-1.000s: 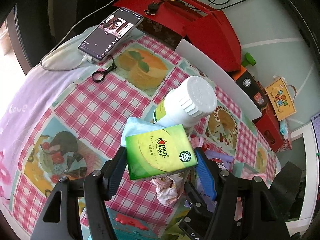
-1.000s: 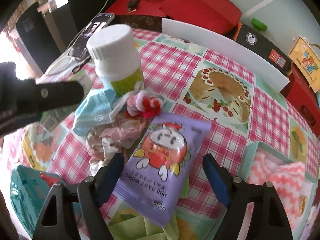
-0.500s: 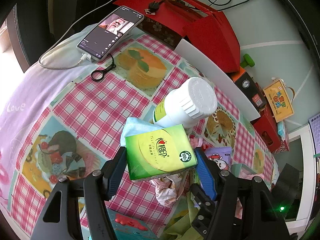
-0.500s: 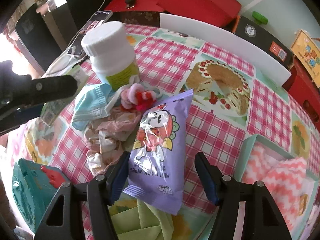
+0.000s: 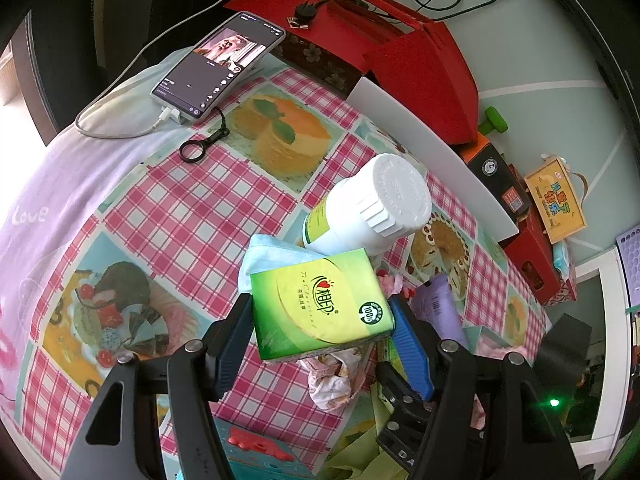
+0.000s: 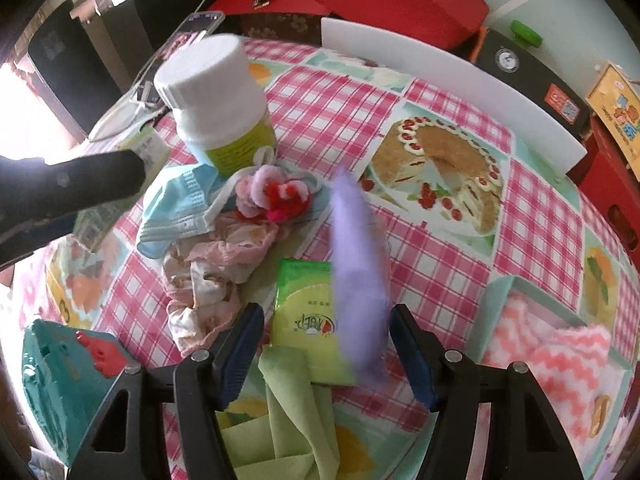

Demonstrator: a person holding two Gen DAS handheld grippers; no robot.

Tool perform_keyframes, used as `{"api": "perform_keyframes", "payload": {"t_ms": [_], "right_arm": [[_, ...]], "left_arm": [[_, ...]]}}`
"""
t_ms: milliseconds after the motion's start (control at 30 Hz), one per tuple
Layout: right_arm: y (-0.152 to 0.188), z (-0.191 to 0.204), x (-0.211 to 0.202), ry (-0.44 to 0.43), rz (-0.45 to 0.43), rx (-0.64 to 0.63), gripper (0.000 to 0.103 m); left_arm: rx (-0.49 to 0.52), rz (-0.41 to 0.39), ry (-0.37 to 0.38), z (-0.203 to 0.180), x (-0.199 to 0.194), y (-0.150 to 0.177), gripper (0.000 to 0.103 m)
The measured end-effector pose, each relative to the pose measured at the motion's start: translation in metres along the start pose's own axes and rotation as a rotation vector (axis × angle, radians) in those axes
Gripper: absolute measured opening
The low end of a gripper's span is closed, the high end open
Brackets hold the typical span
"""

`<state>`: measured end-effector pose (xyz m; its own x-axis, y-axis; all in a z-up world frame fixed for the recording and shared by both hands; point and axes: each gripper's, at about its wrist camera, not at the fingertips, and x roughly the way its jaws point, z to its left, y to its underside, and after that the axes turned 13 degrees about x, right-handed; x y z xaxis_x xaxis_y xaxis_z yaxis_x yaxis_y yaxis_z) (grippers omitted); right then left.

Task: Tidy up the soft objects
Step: 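Lift the purple snack bag with the right gripper while the left gripper holds the tissue pack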

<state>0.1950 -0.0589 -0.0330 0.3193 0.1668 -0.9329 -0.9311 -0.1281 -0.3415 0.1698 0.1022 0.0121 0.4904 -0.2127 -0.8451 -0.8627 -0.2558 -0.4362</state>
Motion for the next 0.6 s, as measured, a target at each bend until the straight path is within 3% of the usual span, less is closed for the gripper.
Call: {"api": "perform_keyframes", "payload": {"t_ms": [200, 600], "right_arm": [[0.0, 0.003, 0.009, 0.02, 0.014, -0.024, 0.061], [-0.003, 0.019, 0.018, 0.059, 0.006, -0.105, 0.061]], "left_arm": [[0.001, 0.001, 0.003, 0.0, 0.0, 0.0, 0.068], [-0.001, 0.001, 0.003, 0.0, 0.0, -0.001, 0.068]]}}
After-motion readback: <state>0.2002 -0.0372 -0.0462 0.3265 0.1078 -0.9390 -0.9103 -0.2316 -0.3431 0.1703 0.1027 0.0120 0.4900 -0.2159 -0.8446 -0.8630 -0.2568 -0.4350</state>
